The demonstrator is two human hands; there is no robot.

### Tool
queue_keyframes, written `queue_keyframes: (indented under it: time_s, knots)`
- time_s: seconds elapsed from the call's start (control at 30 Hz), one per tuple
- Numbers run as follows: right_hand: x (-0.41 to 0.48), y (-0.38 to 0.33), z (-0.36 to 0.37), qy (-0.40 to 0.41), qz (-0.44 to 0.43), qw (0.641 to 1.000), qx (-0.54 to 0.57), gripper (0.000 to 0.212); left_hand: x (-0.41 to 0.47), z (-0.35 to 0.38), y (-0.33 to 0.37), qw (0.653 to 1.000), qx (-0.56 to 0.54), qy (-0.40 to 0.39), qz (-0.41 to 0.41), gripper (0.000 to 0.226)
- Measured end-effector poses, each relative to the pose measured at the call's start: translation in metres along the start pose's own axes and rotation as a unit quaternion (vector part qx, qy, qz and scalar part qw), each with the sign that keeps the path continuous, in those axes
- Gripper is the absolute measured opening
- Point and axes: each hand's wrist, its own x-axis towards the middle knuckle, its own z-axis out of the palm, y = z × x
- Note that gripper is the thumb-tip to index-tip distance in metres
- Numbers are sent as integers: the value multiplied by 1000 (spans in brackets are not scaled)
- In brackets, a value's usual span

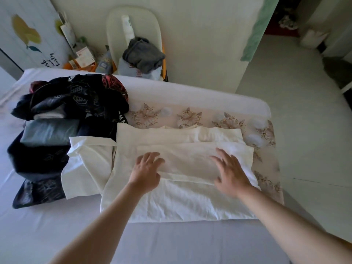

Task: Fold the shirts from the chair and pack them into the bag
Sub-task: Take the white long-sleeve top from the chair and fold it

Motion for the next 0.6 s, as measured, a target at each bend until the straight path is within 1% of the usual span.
queue_keyframes:
  time_s: [0.03,0.07,0.1,0.13,0.2,0.27,0.33,0.4,0.47,0.5,0.53,0.57,0.6]
  knots:
    - [-11,-4,5,-48,-24,998,-23,85,-13,8,-3,999,2,-34,-5,65]
    - [-19,-6,10,-88,-29,995,-45,91,-24,14,-6,998,8,-58,-16,73]
    - [-26,-6,16,-115,-19,991,-66,93,-29,18,-9,998,10,-58,-32,77]
    - [-29,-4,18,-126,-1,989,-77,94,-29,20,-12,998,11,-41,-45,77]
    - [-28,3,19,-123,19,989,-74,92,-22,20,-14,998,14,16,-57,64]
    - [-26,13,22,-94,8,995,-32,89,-13,15,-18,997,5,59,-47,44]
    - [-27,19,20,-65,6,998,13,86,-10,9,-20,997,10,75,-14,32]
    - [-34,20,11,-58,13,998,33,86,-16,4,-20,997,32,66,3,21]
    - [-45,19,4,-33,0,999,42,81,-29,3,-17,998,66,20,-4,21]
    - [-52,20,5,-20,-19,999,35,75,-36,5,-14,996,83,7,-5,26]
    - [-58,20,8,-25,-35,999,11,71,-43,6,-10,997,80,8,-6,30]
    - [-63,18,9,-58,-34,998,-20,73,-49,8,-5,998,60,24,-6,31]
    - [-66,16,11,-99,-14,994,-41,78,-54,10,1,999,34,40,-9,31]
